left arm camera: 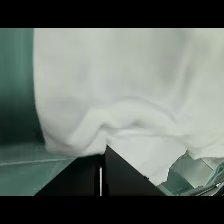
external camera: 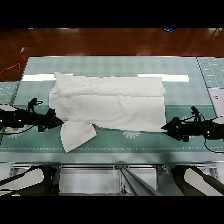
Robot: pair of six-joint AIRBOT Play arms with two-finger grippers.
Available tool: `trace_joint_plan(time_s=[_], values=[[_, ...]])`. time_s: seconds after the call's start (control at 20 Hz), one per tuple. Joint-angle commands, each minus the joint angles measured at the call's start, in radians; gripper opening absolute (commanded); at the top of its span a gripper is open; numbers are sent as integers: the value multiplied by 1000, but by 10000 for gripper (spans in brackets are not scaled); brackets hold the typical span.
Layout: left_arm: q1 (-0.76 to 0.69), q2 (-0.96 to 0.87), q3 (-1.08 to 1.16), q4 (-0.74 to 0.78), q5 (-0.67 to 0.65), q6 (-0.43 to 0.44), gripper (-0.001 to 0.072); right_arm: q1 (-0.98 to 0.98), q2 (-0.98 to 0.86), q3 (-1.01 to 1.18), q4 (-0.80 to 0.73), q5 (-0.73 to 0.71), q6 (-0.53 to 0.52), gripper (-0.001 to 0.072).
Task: Fold the shirts.
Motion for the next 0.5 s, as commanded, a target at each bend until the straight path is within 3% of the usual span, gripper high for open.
trace_joint_plan(time_s=[0.0,0.05,0.1,0.15,0.2,0.45], values=[[0,1,1,-68,-16,33,24,84,-84,41,97,-127,-9,404],[0,0,4,-67,-16,33,24,106,-100,57,116,-140,-27,400],[3,0,17,-68,-18,33,24,125,-113,77,116,-129,-55,302],[11,1,41,-68,-23,33,24,136,-117,94,112,-103,-84,80],[20,1,74,-72,-32,33,24,137,-114,111,113,-80,-109,20],[14,0,248,-74,-84,33,24,132,-88,222,60,-13,-120,20]])
